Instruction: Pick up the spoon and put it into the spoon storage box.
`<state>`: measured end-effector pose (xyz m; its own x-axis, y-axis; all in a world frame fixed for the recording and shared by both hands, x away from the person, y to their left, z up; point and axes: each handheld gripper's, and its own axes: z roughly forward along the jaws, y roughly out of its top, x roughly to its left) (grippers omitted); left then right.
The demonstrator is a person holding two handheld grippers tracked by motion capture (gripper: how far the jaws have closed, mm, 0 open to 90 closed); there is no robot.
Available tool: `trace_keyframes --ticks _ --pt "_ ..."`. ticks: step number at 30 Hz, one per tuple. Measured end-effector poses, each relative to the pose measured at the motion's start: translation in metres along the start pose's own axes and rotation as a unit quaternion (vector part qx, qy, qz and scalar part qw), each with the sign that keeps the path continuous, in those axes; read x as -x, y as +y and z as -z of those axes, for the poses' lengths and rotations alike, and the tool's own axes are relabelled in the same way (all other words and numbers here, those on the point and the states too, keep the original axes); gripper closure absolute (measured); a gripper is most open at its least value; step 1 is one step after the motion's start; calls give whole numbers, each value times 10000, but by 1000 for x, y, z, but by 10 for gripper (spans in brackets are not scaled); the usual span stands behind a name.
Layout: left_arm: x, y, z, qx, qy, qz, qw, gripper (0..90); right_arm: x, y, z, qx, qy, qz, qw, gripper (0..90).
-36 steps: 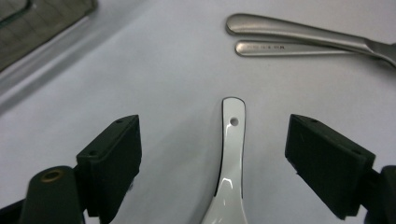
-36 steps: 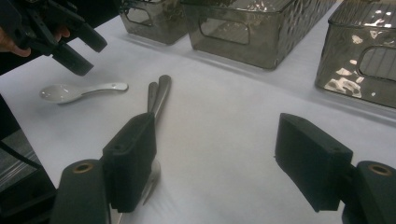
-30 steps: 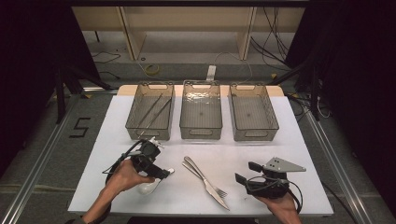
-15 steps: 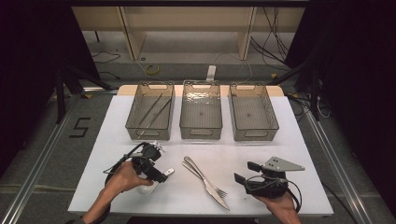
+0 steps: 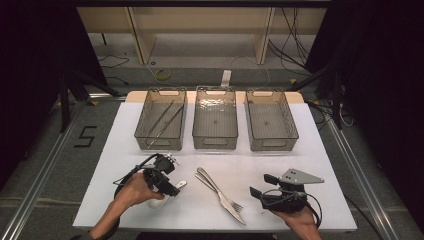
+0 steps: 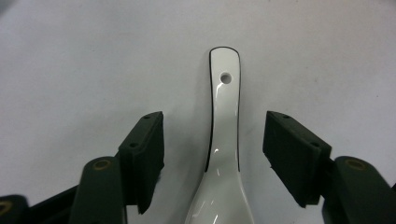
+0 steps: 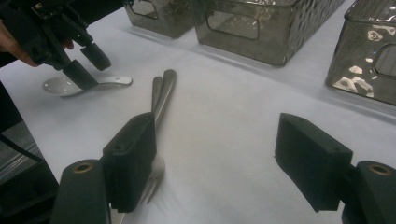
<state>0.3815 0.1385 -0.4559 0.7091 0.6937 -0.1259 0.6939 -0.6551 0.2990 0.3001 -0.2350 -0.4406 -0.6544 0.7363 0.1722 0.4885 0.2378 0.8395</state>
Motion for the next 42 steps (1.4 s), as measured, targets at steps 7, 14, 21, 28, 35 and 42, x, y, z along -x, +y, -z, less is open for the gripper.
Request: trace_keyframes --ticks 7,14,21,28,35,42 --pt "1 0 -4 -116 -67 -41 9999 485 0 -1 1 -9 -47 -17 10000 302" --pt "0 1 -7 -186 -19 -136 9997 575 1 -1 2 -18 -59 -28 10000 304" --pt "5 1 -8 -167 61 -373 9991 728 -1 -1 0 -56 -70 10 10000 304" --pt "6 0 -8 -119 65 -437 9990 746 -1 -1 0 -77 -90 52 9999 305" --pt "2 -1 0 29 85 -445 9990 750 -3 0 1 -81 -126 79 9999 307" --pt "0 -1 12 308 86 -379 9988 752 -3 0 1 -93 -141 90 9998 307"
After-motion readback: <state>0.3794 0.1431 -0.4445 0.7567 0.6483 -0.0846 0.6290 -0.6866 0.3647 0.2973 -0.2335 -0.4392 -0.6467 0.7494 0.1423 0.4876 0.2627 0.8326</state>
